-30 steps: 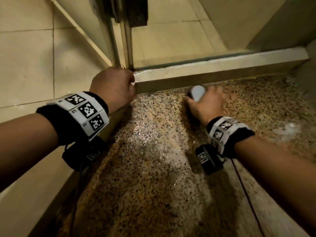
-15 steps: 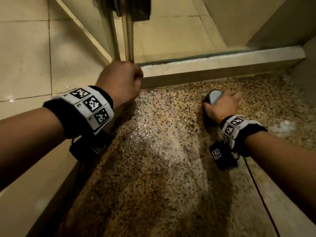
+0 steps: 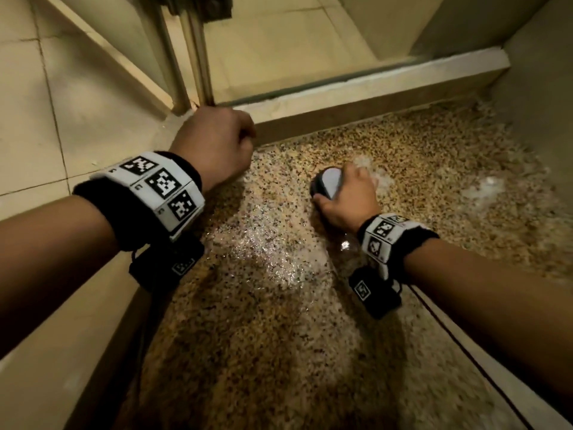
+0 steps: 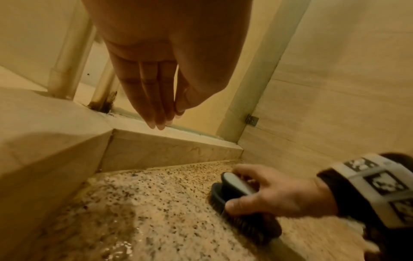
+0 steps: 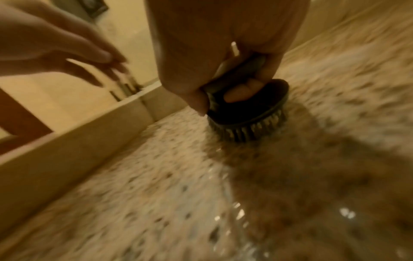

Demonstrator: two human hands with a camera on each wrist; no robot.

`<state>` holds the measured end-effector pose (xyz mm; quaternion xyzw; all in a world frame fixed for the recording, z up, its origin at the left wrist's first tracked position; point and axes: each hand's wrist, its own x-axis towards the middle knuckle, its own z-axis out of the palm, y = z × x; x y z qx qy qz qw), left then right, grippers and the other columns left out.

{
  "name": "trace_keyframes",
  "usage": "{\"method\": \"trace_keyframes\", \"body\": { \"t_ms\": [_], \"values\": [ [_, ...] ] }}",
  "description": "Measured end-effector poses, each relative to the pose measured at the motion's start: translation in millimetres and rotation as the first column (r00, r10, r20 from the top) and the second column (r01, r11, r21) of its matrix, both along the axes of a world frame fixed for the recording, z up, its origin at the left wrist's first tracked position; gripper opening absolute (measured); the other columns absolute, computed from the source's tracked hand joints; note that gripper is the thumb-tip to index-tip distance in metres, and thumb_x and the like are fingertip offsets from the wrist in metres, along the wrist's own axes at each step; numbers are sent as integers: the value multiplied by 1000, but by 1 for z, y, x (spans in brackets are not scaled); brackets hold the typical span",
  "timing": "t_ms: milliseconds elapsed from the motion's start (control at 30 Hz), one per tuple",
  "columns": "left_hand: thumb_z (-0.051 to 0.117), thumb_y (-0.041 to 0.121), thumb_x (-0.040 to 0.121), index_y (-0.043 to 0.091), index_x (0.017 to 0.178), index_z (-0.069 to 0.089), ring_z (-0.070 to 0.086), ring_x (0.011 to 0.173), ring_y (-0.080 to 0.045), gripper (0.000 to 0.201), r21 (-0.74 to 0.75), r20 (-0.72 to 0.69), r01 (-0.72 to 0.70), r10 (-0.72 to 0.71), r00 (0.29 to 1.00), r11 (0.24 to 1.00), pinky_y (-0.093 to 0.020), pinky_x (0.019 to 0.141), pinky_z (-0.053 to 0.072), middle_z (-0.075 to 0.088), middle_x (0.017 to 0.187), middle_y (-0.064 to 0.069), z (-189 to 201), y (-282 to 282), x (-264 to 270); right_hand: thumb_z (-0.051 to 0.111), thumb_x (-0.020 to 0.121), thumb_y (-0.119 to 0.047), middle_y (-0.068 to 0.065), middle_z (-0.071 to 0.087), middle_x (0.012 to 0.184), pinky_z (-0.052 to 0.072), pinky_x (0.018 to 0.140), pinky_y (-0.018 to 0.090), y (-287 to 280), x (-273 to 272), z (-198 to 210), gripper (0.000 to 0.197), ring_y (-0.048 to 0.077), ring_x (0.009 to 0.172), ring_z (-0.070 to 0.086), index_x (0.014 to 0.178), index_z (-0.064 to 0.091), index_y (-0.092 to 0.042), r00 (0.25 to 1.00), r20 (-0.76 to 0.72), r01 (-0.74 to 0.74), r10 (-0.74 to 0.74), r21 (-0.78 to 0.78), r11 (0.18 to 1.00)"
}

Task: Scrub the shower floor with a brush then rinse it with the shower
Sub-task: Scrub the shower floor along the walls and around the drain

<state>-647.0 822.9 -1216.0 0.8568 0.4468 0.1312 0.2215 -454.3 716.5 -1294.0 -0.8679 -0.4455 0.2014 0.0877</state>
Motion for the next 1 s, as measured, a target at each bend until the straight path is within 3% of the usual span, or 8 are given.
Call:
{"method": "trace_keyframes", "body": {
  "t_ms": [133, 300, 367, 433, 567, 733, 900, 1000],
  "values": [
    [53, 12, 88, 11, 107, 69, 62, 99, -32, 25, 13, -20, 9, -8, 1000, 1000, -42, 93, 50, 69, 105, -14, 1, -4, 0, 72, 80, -26, 9, 30, 142, 38, 106, 47, 19, -68, 4, 69, 33, 133, 25, 136, 35, -11, 994, -98, -50, 54, 43, 998],
    [53, 14, 86, 12, 106, 70, 63, 98, -34, 26, 34, -43, 50, -48, 998, 998, -44, 91, 50, 70, 102, -16, 3, -17, 12, 64, 85, -35, 18, 46, 131, 31, 105, 43, -11, -151, -4, 52, 37, 126, 33, 128, 50, -10, 813, -90, -579, 575, -19, 815],
    [52, 14, 87, 11, 107, 69, 63, 98, -34, 27, 33, -47, 63, -62, 997, 997, -42, 92, 50, 70, 104, -16, 6, -19, 16, 62, 87, -29, 11, 43, 126, 40, 98, 40, -28, -114, -3, 45, 31, 119, 36, 127, 48, -15, 868, -61, -488, 493, 86, 869],
    [51, 13, 88, 10, 108, 69, 63, 97, -33, 27, 41, -56, 67, -64, 996, 997, -41, 92, 50, 69, 104, -16, 9, -21, 19, 65, 84, -29, 5, 40, 123, 47, 75, 26, -46, -56, -1, 42, 22, 107, 40, 120, 44, -23, 968, -67, -231, 242, 138, 963],
    [51, 14, 89, 11, 107, 70, 64, 94, -32, 26, 42, -139, 99, -92, 986, 994, -40, 89, 51, 70, 104, -14, 9, -23, 17, 69, 84, -36, 11, 36, 137, 39, 102, 44, -57, 15, 4, 66, 32, 129, 29, 135, 35, -12, 992, 43, 115, -115, -15, 993],
    [53, 18, 87, 14, 104, 70, 64, 91, -29, 24, -24, -312, 152, -152, 938, 988, -40, 83, 53, 70, 102, -11, -6, -42, 28, 71, 80, -27, 7, 33, 139, 39, 106, 47, -27, -60, 6, 69, 30, 131, 26, 137, 35, -13, 978, -207, 28, 0, 134, 991],
    [60, 22, 83, 13, 103, 68, 63, 94, -32, 24, -18, -528, 190, -170, 832, 982, -36, 76, 51, 67, 104, -15, -25, -46, 22, 69, 80, -32, 10, 36, 132, 45, 94, 45, -57, -98, -7, 64, 31, 120, 34, 133, 38, -13, 872, -205, -433, 444, 96, 896],
    [57, 17, 87, 13, 112, 65, 61, 100, -32, 27, -57, -539, 152, -159, 827, 987, -36, 80, 49, 65, 111, -15, -32, -48, 8, 66, 79, -33, 0, 40, 123, 51, 89, 46, -74, -19, -13, 47, 24, 112, 45, 119, 41, -27, 967, -134, -193, 215, 161, 968]
  ]
}}
